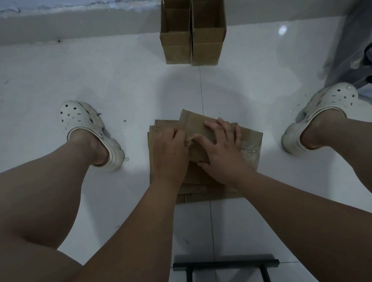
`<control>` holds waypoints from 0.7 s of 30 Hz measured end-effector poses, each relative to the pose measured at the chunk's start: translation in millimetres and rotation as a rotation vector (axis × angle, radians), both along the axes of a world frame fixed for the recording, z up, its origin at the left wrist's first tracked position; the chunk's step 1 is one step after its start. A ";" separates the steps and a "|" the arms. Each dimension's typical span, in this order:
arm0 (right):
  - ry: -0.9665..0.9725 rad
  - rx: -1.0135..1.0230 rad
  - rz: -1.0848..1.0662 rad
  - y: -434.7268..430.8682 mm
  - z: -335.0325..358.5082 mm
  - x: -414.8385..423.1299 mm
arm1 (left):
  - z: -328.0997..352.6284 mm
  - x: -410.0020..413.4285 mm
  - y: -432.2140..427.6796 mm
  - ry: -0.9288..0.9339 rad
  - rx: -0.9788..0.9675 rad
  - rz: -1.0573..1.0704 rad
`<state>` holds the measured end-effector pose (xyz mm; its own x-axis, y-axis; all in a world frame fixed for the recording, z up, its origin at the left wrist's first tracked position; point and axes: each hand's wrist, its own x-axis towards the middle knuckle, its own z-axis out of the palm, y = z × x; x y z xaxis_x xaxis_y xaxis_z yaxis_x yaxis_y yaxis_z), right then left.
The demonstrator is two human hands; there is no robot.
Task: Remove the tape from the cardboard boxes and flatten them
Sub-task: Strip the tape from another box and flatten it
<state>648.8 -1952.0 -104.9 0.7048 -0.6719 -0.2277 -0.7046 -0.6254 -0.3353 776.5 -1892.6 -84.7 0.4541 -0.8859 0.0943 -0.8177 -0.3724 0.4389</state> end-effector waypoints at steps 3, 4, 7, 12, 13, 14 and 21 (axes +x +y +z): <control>-0.023 0.021 -0.054 -0.4 -1.1 1.1 | 1.0 -0.4 7.7 -0.097 -0.001 -0.092; -0.018 0.025 -0.064 -1.2 -0.8 1.7 | 0.1 -1.8 12.3 -0.116 0.031 -0.097; 0.013 0.029 -0.027 -3.0 -0.2 3.5 | -3.9 -5.6 24.1 -0.122 0.139 -0.093; 0.024 0.045 0.016 -0.1 0.1 9.8 | -4.1 -8.6 25.7 -0.090 0.223 -0.079; 0.027 0.044 0.017 0.2 0.3 11.5 | -4.1 -8.7 25.9 -0.090 0.236 -0.068; 0.030 0.043 0.019 0.3 0.8 12.8 | -4.0 -8.7 26.3 -0.089 0.253 -0.061; 0.075 0.018 0.023 0.1 -1.0 13.0 | -7.2 -19.3 24.3 -0.072 0.305 -0.031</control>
<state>661.8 -1951.8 -105.8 0.7002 -0.6512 -0.2926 -0.7139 -0.6359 -0.2933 757.2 -1868.3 -91.9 0.4283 -0.8917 -0.1468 -0.8556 -0.4524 0.2517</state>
